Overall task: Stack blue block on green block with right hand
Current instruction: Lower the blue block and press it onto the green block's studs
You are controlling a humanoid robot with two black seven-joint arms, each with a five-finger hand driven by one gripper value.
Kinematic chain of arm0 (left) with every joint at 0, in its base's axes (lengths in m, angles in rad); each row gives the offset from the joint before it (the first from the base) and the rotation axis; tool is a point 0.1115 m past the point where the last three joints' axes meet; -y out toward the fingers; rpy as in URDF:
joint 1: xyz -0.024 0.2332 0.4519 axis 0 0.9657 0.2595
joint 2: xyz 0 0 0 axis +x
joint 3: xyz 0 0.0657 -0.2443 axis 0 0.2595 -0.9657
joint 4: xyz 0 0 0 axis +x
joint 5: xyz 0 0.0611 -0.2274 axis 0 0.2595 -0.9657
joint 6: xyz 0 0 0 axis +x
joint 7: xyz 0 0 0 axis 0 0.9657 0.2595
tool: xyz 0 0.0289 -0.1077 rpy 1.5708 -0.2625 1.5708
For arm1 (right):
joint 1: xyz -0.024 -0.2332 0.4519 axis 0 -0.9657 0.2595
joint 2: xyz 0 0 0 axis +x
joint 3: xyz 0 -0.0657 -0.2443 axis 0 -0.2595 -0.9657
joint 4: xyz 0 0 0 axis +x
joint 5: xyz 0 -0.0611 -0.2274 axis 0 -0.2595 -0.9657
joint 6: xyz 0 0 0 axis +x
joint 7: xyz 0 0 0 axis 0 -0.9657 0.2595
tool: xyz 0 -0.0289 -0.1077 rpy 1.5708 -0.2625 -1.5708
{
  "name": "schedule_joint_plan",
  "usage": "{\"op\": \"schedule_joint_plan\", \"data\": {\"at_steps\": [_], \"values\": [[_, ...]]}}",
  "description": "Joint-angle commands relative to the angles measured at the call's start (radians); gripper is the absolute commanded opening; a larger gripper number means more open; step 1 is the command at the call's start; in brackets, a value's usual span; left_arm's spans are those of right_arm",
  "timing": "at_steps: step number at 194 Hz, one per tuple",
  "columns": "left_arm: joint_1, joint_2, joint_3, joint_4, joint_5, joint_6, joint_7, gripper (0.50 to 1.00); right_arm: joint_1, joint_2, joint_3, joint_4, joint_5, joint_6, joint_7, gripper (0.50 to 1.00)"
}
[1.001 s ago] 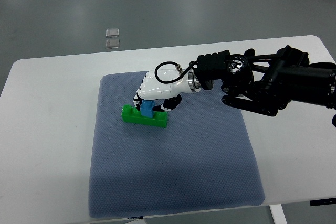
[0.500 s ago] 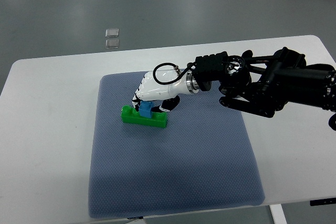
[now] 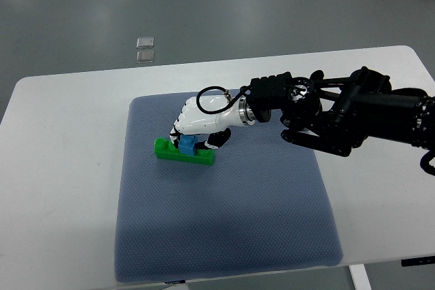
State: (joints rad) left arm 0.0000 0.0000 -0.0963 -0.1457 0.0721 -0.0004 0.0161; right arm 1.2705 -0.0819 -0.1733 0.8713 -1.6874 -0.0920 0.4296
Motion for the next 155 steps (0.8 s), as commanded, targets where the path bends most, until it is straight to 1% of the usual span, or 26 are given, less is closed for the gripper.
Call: {"op": "schedule_joint_plan", "data": {"at_steps": [1, 155], "values": [[0.000, 0.000, 0.000, 0.000, 0.000, 0.000, 0.001, 1.000, -0.002, 0.007, 0.000, -0.005, 0.000, 0.000, 0.000, 0.562], [0.000, 0.000, 0.000, 0.000, 0.000, 0.000, -0.001, 1.000, -0.019, 0.054, -0.002, -0.061, 0.000, -0.005, 0.000, 0.562]]}}
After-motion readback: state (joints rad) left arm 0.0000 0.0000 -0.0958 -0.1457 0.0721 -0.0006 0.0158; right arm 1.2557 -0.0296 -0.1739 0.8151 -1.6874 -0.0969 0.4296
